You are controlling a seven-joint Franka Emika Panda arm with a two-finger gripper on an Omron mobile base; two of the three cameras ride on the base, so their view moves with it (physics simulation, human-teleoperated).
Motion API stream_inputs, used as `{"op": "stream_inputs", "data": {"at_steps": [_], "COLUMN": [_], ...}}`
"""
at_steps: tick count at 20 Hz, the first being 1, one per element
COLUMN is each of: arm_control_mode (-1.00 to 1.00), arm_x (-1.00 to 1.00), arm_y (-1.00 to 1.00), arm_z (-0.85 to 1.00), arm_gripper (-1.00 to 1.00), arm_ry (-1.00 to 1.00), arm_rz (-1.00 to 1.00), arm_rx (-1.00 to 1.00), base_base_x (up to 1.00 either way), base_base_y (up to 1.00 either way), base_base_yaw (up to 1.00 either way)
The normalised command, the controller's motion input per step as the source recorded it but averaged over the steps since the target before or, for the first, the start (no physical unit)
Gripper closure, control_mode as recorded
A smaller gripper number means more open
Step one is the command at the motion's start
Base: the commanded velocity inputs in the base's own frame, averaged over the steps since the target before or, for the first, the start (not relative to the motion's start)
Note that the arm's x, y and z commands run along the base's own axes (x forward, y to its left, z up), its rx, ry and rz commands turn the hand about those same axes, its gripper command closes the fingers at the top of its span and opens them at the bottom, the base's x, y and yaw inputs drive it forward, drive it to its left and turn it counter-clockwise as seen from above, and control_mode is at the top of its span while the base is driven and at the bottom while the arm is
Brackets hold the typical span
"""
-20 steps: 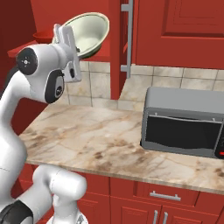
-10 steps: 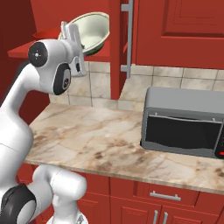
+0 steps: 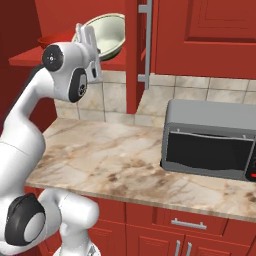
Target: Open the cabinet. Pick the bowls from the counter and place them in the cabinet. Then close the cabinet.
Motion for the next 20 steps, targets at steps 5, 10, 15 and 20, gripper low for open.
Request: {"op": "stream_inputs", "data": {"at_steps": [5,10,15,20], "arm_control_mode": [-1.00,-1.00,-1.00,-1.00], "arm_x": [0.17,0.17,0.21,0.25], "arm_y": [0.00,0.00,0.00,0.00], "arm_z": [-0.01,-0.13,-0.12,-0.01], "arm_gripper": [1.00,1.00,1.00,1.00], "arm_ry": [0.00,0.09,0.13,0.02], "arm_rz": [0.00,0.00,0.02,0.02], "arm_rx": [0.00,0.01,0.03,0.00], "base_base_x": [0.00,0.00,0.00,0.00], "base_base_y": [0.00,0.00,0.00,0.00], "base_base_yaw": [0.00,0.00,0.00,0.00]}}
